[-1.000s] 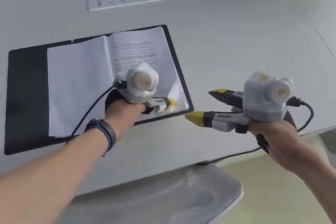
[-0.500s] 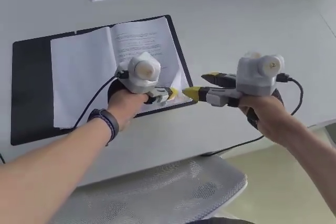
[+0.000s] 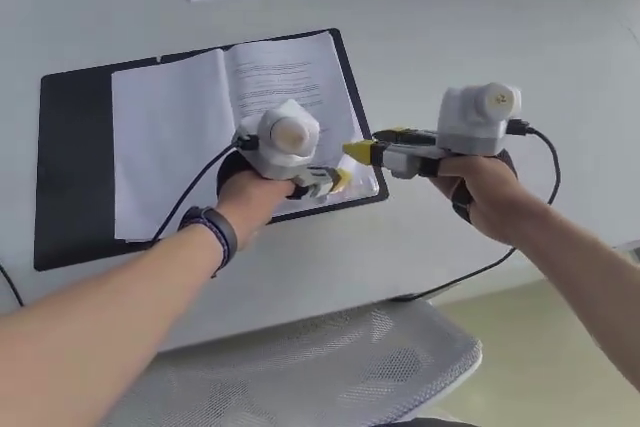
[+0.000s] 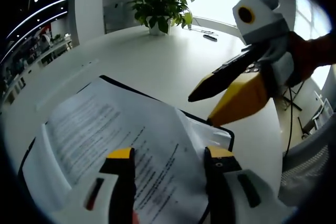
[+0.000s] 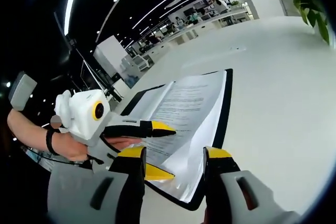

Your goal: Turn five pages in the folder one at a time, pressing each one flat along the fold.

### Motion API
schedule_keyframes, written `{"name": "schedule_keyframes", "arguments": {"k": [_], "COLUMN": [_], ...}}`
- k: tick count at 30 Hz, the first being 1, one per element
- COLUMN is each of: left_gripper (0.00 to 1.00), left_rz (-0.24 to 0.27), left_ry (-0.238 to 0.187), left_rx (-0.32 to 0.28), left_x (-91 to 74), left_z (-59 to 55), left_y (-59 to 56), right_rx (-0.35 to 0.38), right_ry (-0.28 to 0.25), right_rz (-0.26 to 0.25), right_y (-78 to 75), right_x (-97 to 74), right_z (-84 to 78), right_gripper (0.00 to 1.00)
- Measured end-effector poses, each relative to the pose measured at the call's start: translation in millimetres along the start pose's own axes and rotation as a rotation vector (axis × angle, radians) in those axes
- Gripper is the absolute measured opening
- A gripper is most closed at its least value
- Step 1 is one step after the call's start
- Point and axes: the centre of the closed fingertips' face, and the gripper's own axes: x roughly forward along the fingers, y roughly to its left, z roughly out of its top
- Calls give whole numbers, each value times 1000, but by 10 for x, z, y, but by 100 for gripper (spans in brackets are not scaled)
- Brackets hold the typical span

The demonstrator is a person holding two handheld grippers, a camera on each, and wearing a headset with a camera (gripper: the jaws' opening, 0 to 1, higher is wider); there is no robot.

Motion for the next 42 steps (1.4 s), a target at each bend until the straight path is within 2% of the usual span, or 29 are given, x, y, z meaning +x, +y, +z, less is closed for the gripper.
{"name": "schedule_keyframes", "arguments": {"k": [10,14,20,24,29,38,41,42], "left_gripper": [53,53,53,53,53,60,61,62], "left_rz": [0,-1,-2,-2,-4,-29,-24,-22], "left_ry": [1,1,2,8,10,15,1,-1], "left_rx": [-1,-1,-3,-5,-8,-64,-61,-60], "left_x": [9,11,13,15,13,-33,-103,-93], "left_z": [-5,-6,-6,-5,-5,32,63,39], "left_y": [21,29,39,42,43,18,47,74], "right_rx": [99,125,179,190,202,223,237,241], "right_ry": [-19,-22,-45,-57,-60,-63,-70,-71], "right_rz": [39,40,24,25,33,25,23,23], "right_y": [27,2,-83,-101,-96,-143,-157,-154], "right_x": [188,222,235,238,236,181,153,145], "right_z": [53,61,68,83,90,100,106,107], "right_gripper": [29,24,10,3,2,0,0,0]}}
